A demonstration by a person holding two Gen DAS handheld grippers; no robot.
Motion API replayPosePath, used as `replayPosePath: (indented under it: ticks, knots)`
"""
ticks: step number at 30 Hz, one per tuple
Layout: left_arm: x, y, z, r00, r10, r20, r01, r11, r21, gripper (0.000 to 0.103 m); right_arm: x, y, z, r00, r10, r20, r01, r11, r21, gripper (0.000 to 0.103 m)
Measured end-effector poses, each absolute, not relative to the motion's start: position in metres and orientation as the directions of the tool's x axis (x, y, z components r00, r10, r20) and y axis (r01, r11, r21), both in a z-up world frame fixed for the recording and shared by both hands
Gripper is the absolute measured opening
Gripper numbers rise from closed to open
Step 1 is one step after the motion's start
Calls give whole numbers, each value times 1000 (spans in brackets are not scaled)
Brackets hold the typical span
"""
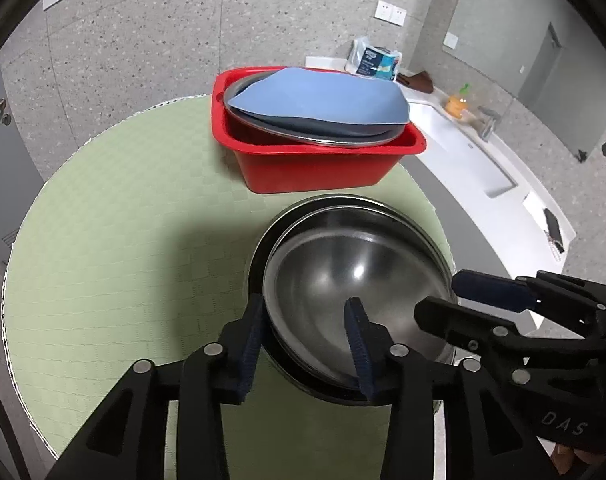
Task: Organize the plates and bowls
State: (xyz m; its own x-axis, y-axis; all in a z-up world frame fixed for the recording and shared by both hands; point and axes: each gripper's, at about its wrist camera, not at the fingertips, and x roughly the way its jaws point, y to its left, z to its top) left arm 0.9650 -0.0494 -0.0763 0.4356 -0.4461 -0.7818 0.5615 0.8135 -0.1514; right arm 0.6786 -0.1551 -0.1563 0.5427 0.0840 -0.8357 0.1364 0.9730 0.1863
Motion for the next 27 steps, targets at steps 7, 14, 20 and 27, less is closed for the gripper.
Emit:
replayPosePath:
  ticks: [7,14,20,27]
  knots:
    - [961,-38,-71,477,-437,-763,536,832,-142,65,672,-163,-148,573,77,-816,162,965,205,47]
    - [954,-22,-65,540,-410,-735,485,865,-126,91,668,-173,-144,597,71,-799,189,956,226,51]
    - [950,-15,-60,578,-393,-715,456,882,-116,99,666,-181,-144,607,74,-791,209,946,249,59]
    - [959,-7,-68,560,-383,-735,430,892,-137,100,666,-192,-155,605,126,-786,228,919,322,68]
